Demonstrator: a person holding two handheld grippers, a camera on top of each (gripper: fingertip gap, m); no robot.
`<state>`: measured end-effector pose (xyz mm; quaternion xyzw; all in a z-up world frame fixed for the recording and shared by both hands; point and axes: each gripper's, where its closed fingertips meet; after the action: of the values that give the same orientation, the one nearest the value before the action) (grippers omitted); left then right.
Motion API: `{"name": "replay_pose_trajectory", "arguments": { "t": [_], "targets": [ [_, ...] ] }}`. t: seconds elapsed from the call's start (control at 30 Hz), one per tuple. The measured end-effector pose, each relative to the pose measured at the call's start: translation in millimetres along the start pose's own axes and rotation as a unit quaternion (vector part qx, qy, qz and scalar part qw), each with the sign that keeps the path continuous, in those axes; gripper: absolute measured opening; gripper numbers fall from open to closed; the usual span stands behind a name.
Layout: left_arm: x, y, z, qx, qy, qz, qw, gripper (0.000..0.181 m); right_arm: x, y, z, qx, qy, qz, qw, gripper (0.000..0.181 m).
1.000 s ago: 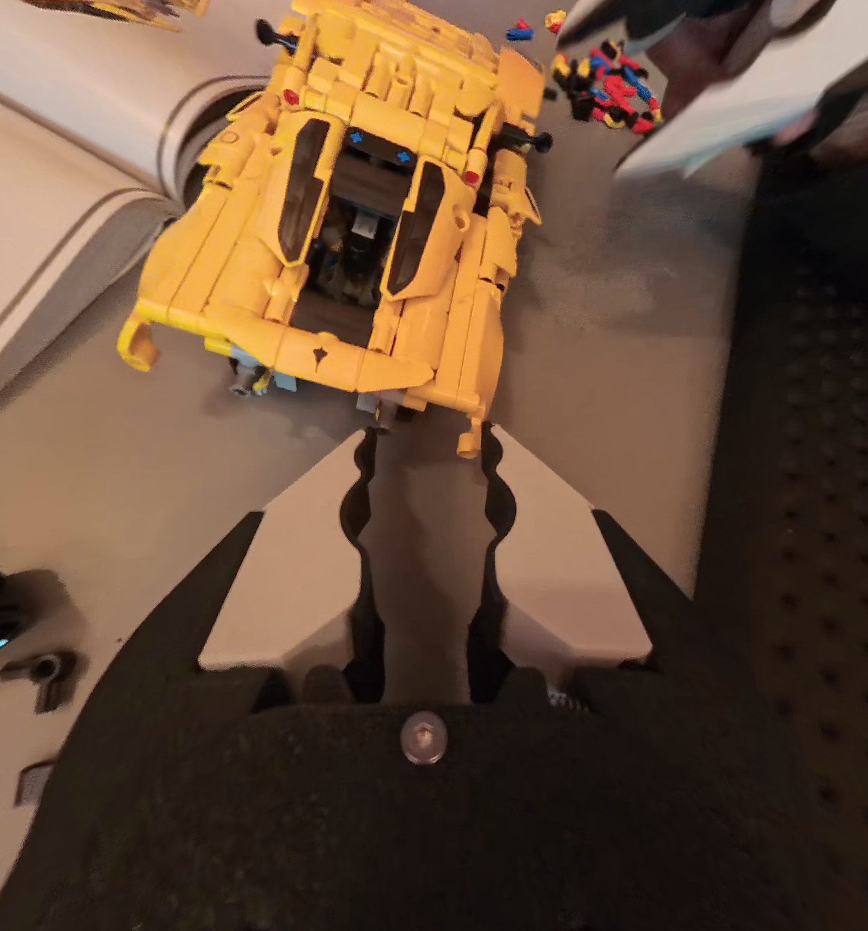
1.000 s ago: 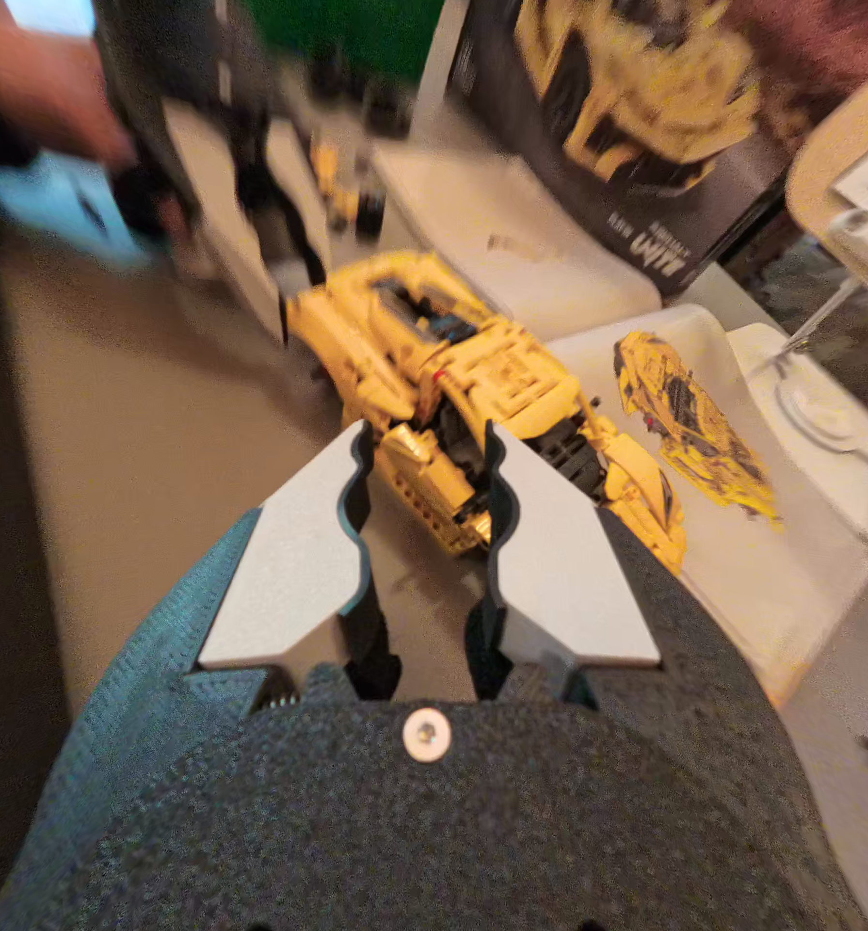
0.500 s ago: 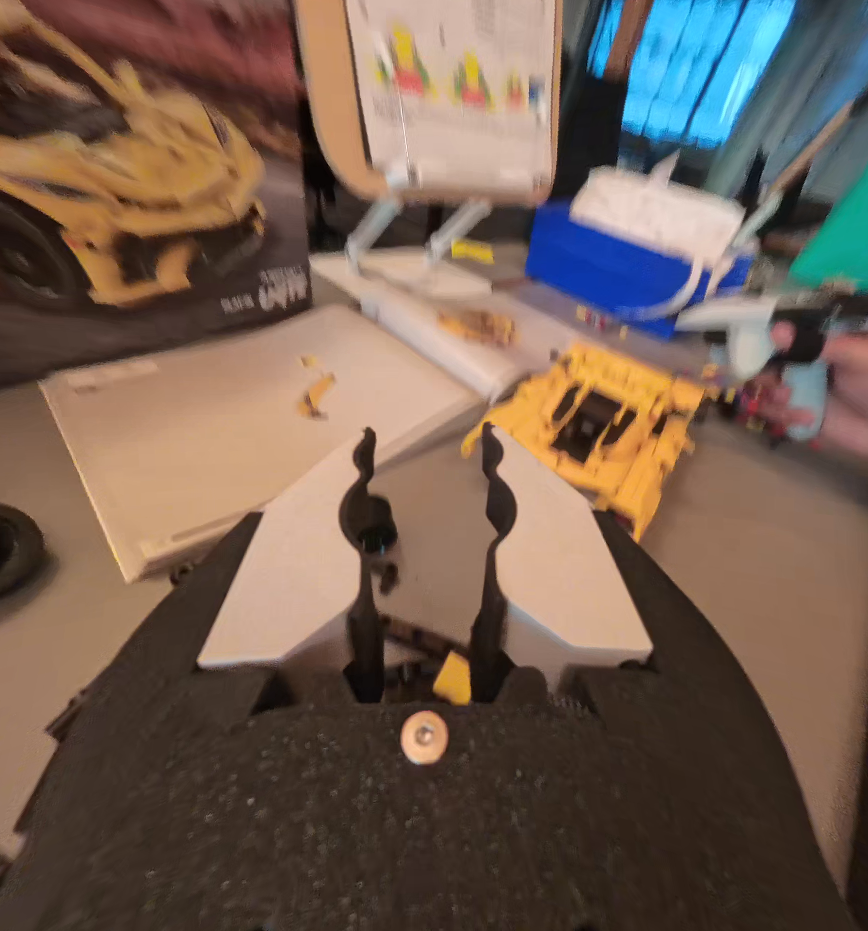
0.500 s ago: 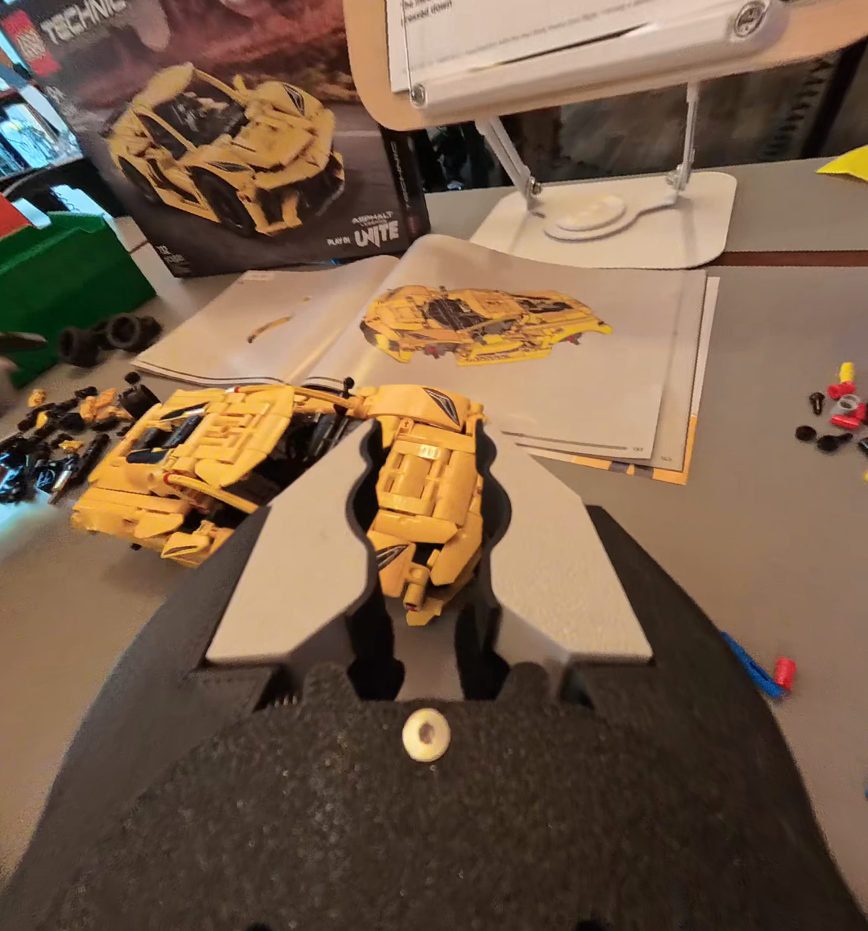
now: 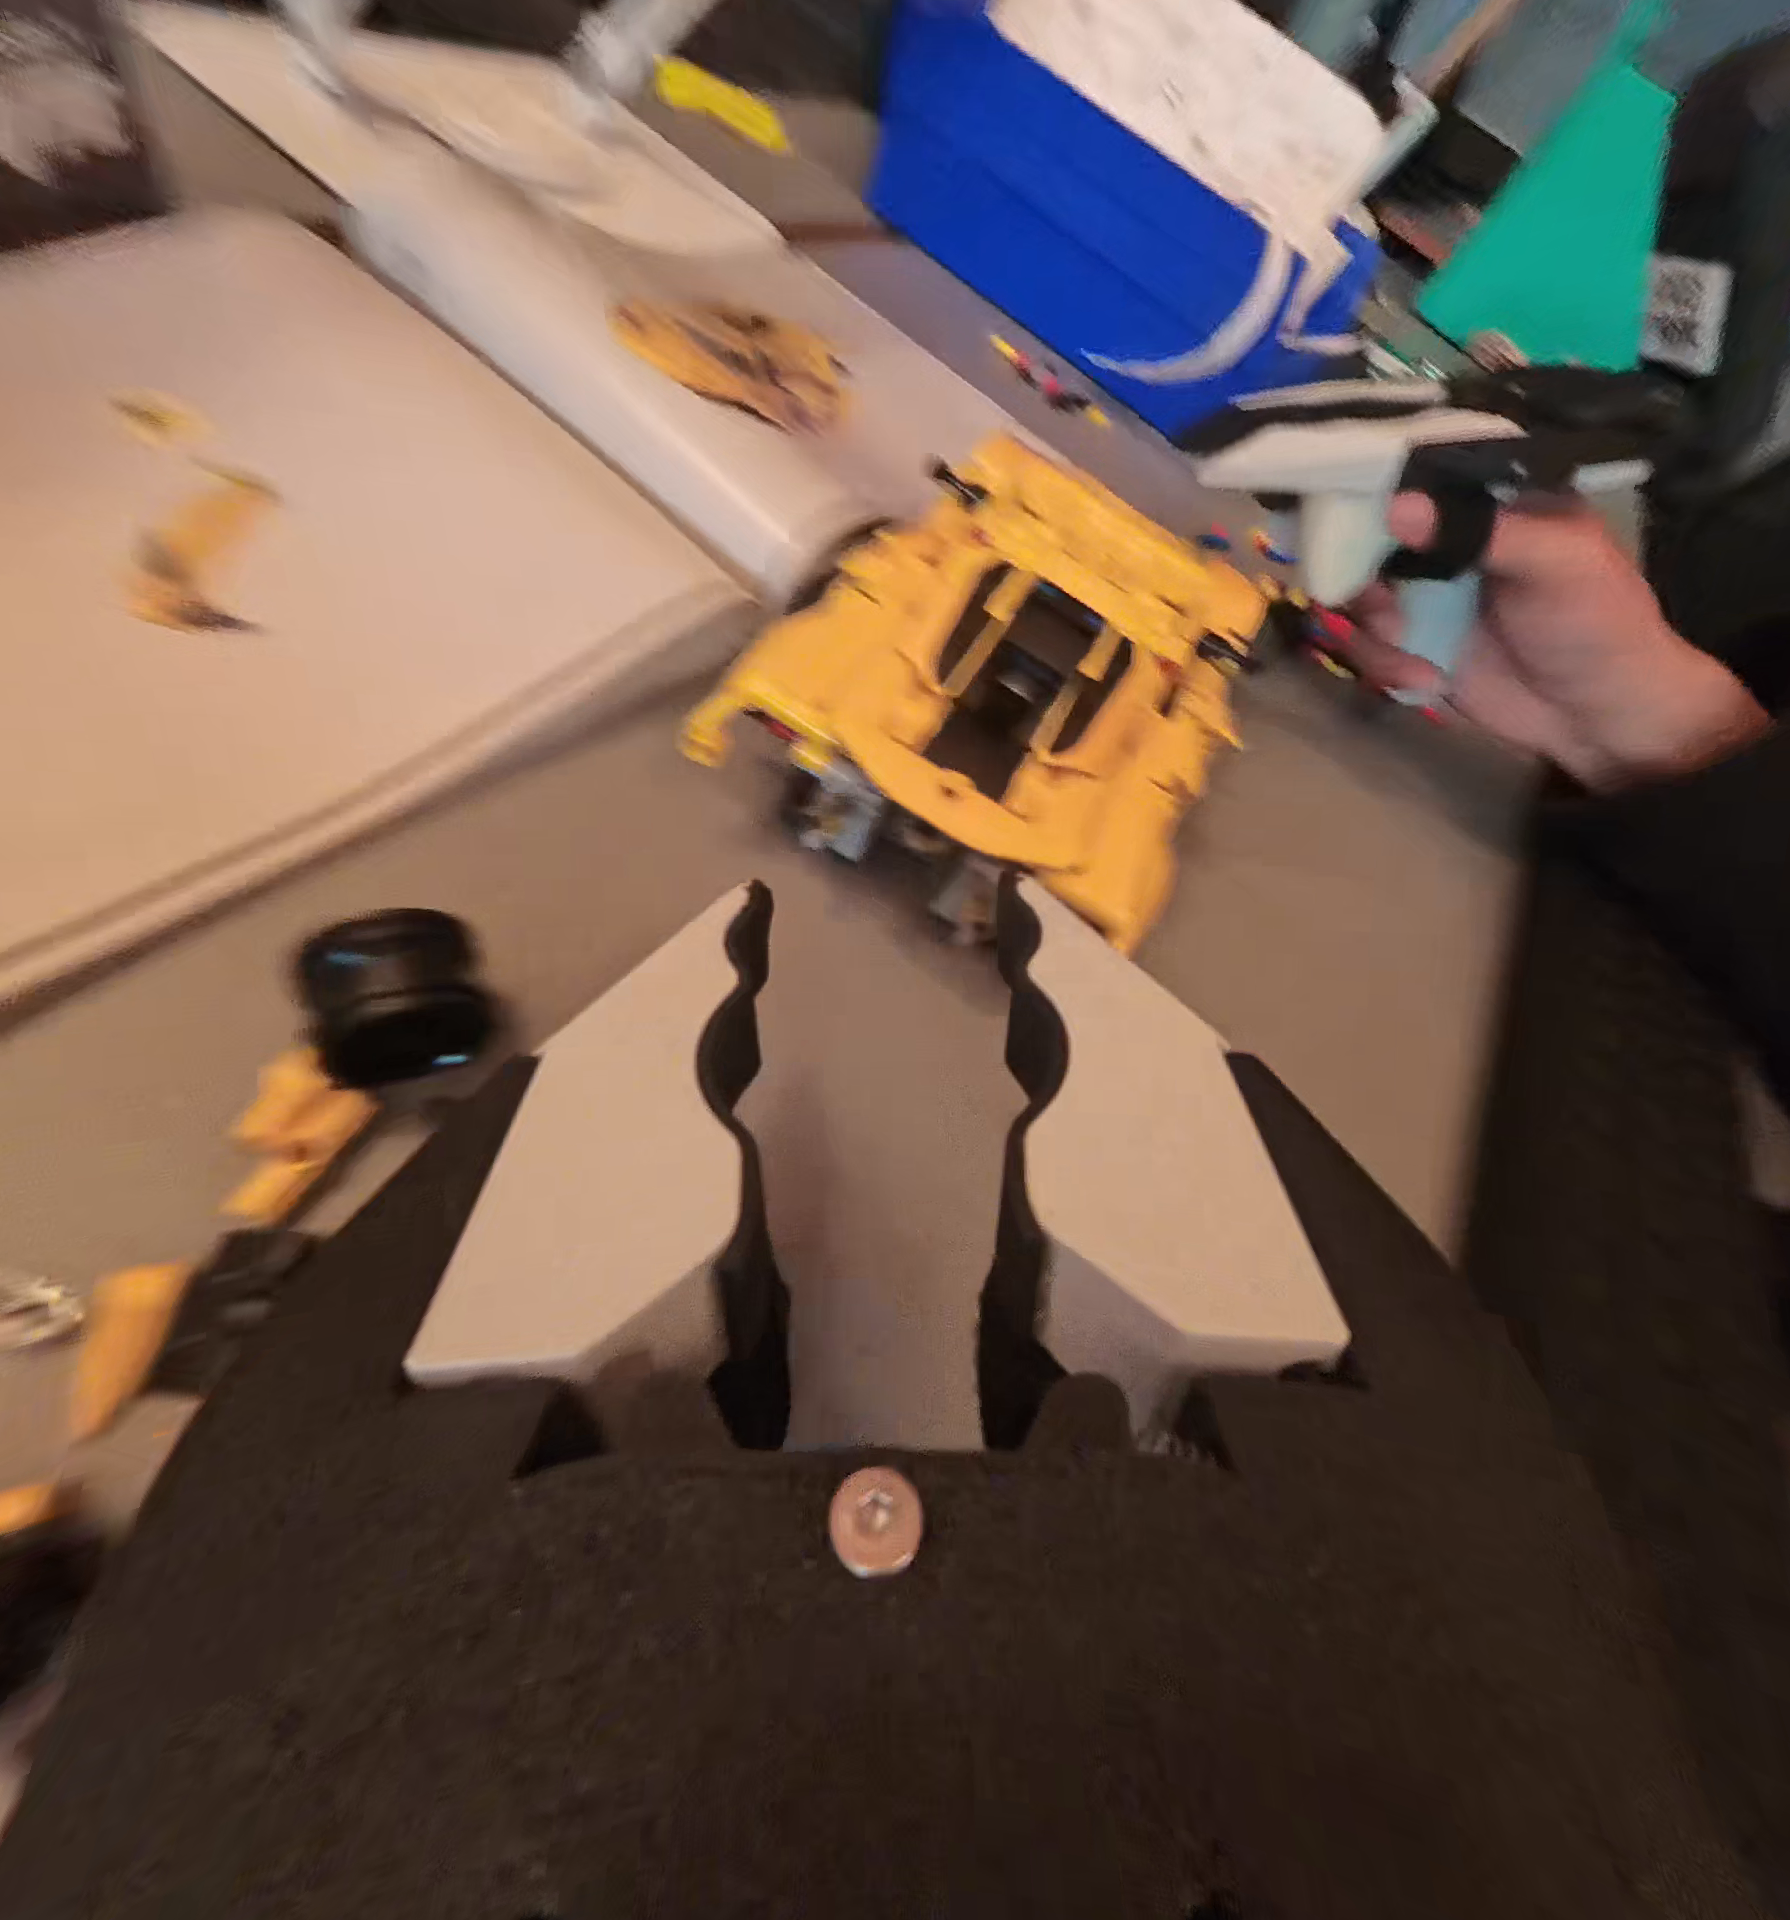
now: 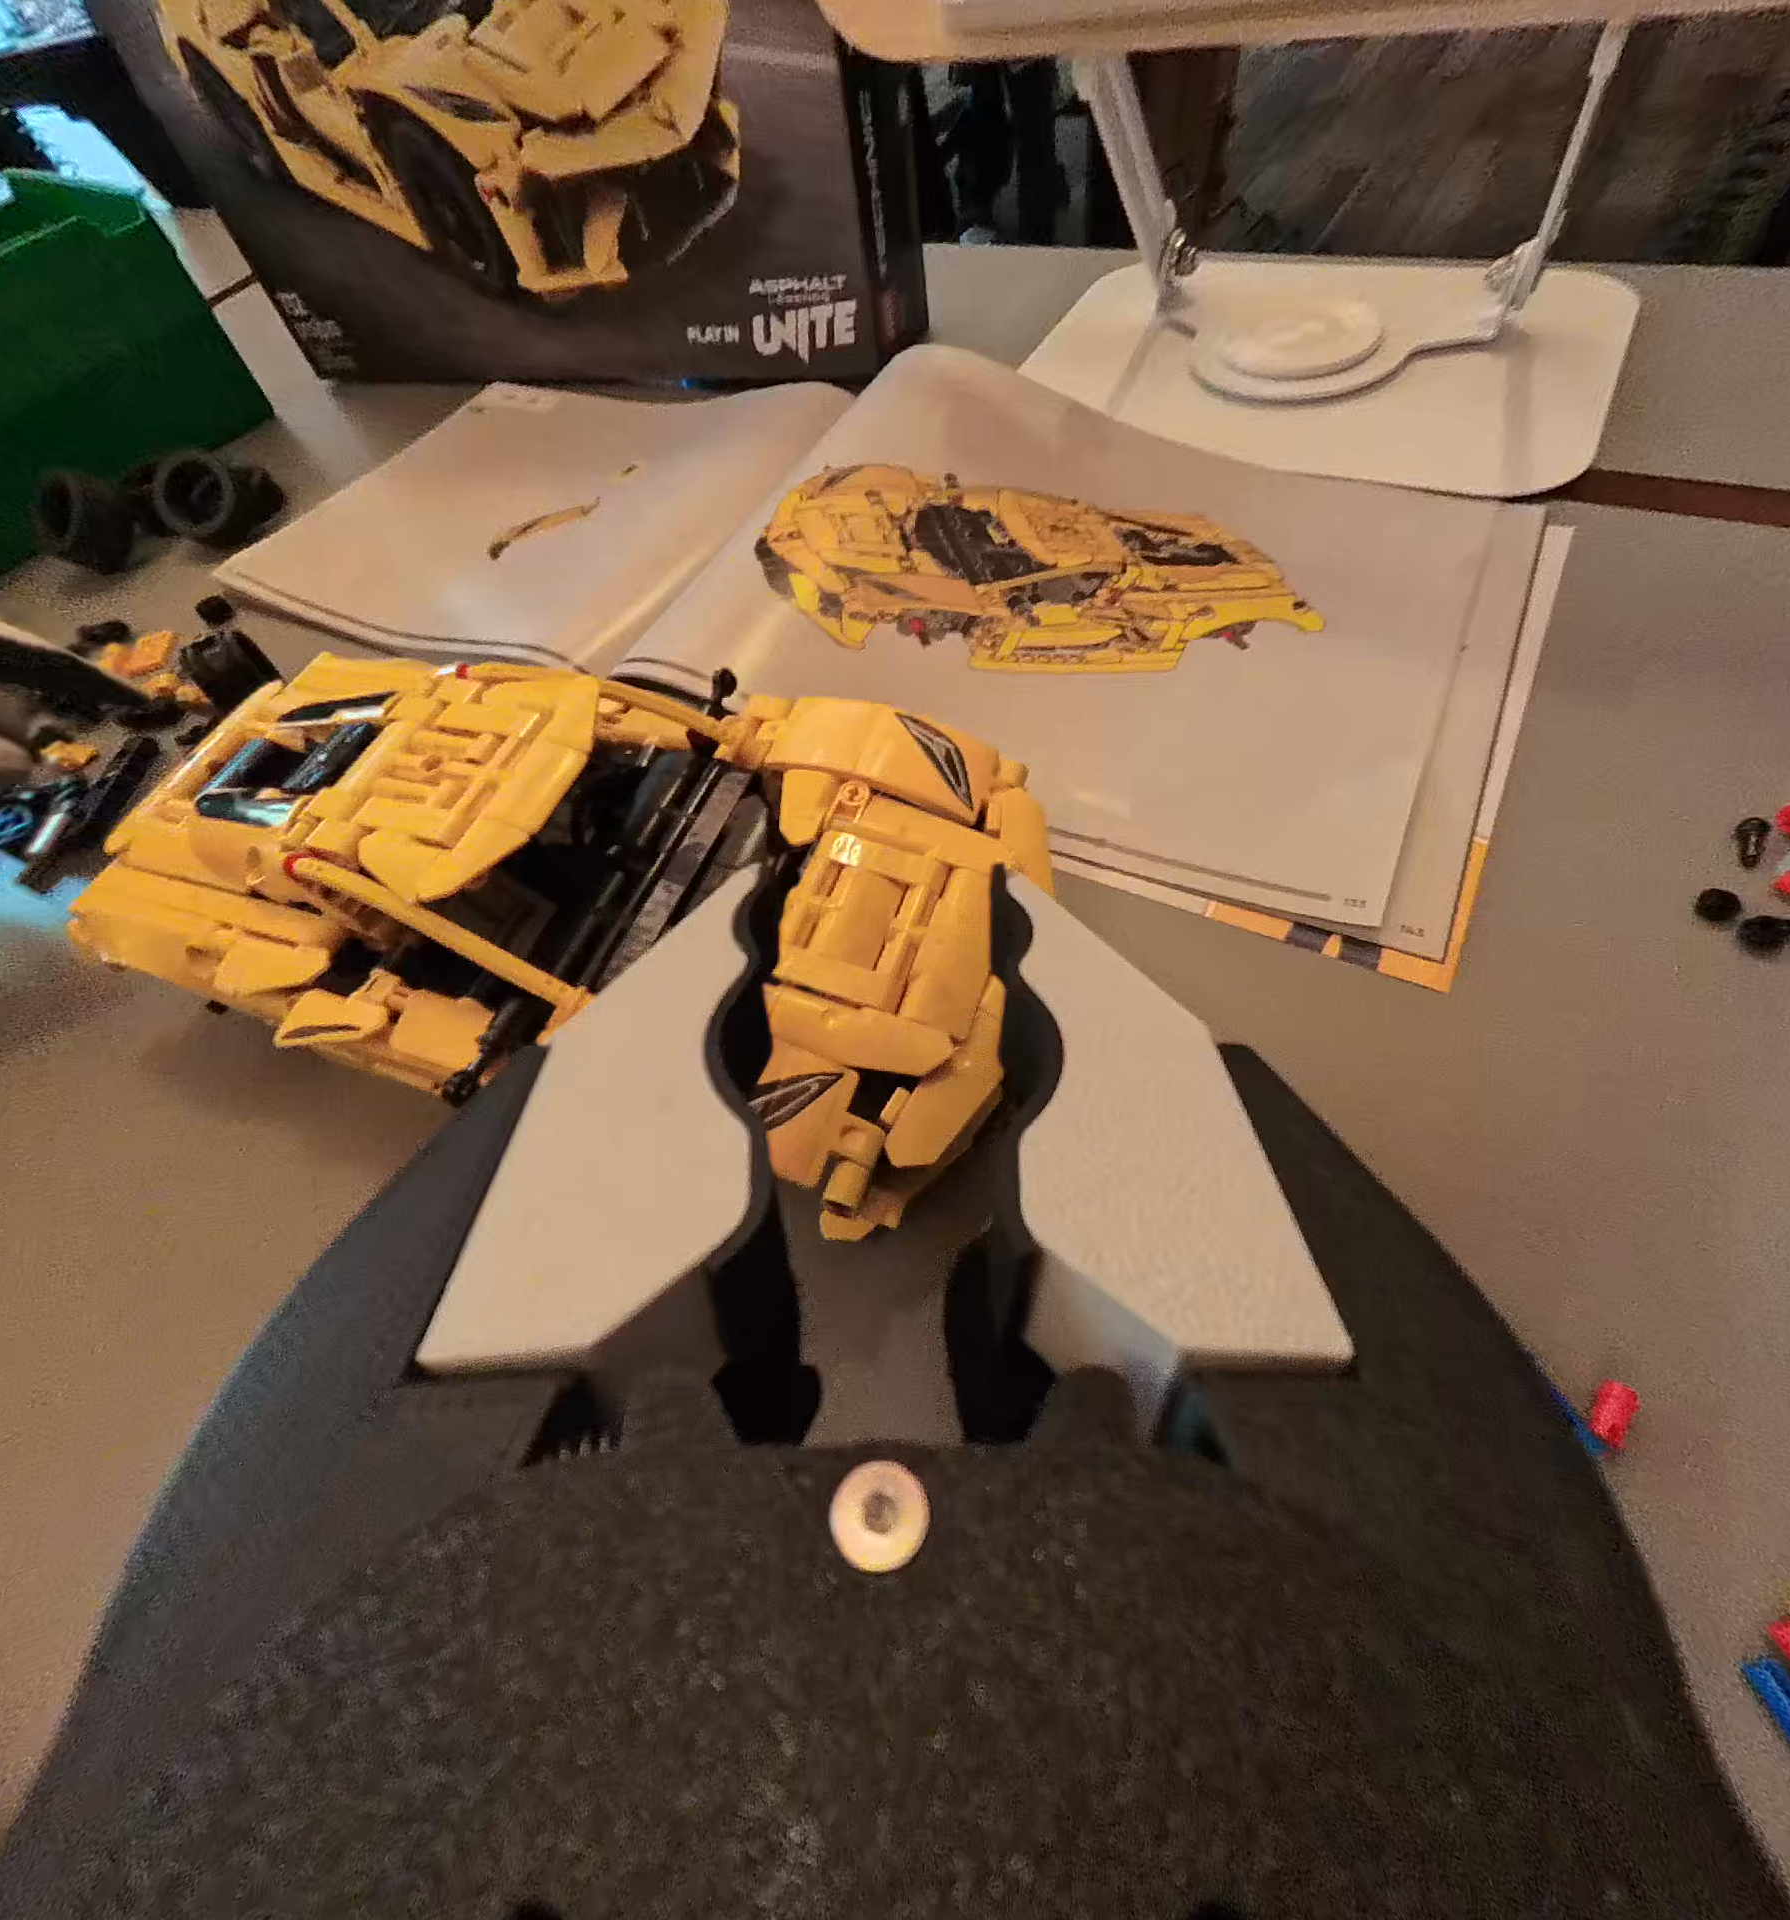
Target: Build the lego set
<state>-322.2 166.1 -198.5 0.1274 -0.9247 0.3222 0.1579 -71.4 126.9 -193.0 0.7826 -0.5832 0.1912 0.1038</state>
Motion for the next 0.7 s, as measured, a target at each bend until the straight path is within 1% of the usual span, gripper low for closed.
{"name": "replay_pose_trajectory", "arguments": {
  "t": [0.03,0.1,0.17,0.2,0.27,0.4,0.47,0.57,0.7],
  "targets": [
    [-6,-10,9,0.001,0.020,0.016,1.000,0.048,0,2,0,-0.007,-0.001,-0.015,1.000,0.041],
    [-16,-22,22,-0.009,0.048,0.014,0.999,0.056,0,8,1,-0.054,-0.003,-0.055,0.997,0.047],
    [-27,-31,31,-0.026,0.070,0.004,0.997,0.057,-2,15,4,-0.087,0.006,-0.097,0.991,0.054],
    [-32,-33,36,-0.034,0.081,-0.003,0.996,0.057,-3,15,9,-0.092,0.018,-0.101,0.990,0.055],
    [-40,-37,42,-0.044,0.096,-0.011,0.994,0.056,-5,10,19,-0.076,0.043,-0.080,0.993,0.054],
    [-47,-39,44,-0.046,0.088,-0.035,0.994,0.058,-2,13,22,-0.067,0.051,-0.071,0.994,0.053],
    [-47,-42,47,-0.048,0.086,-0.036,0.994,0.057,6,15,25,-0.077,0.051,-0.069,0.993,0.050],
    [-42,-54,56,-0.038,0.092,-0.020,0.995,0.057,24,23,32,-0.099,0.049,-0.058,0.992,0.050],
    [-28,-67,76,-0.063,0.121,-0.019,0.991,0.057,46,43,43,-0.085,0.099,-0.070,0.989,0.046]
  ]
}}
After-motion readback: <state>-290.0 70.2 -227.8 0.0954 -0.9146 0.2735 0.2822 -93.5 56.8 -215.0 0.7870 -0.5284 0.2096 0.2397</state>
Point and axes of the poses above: each gripper's, where its closed fingertips meet, x back along the fingers, z out of its underside, y = z × x across the jaws, and after that the axes turned 14 degrees about x, right-handed
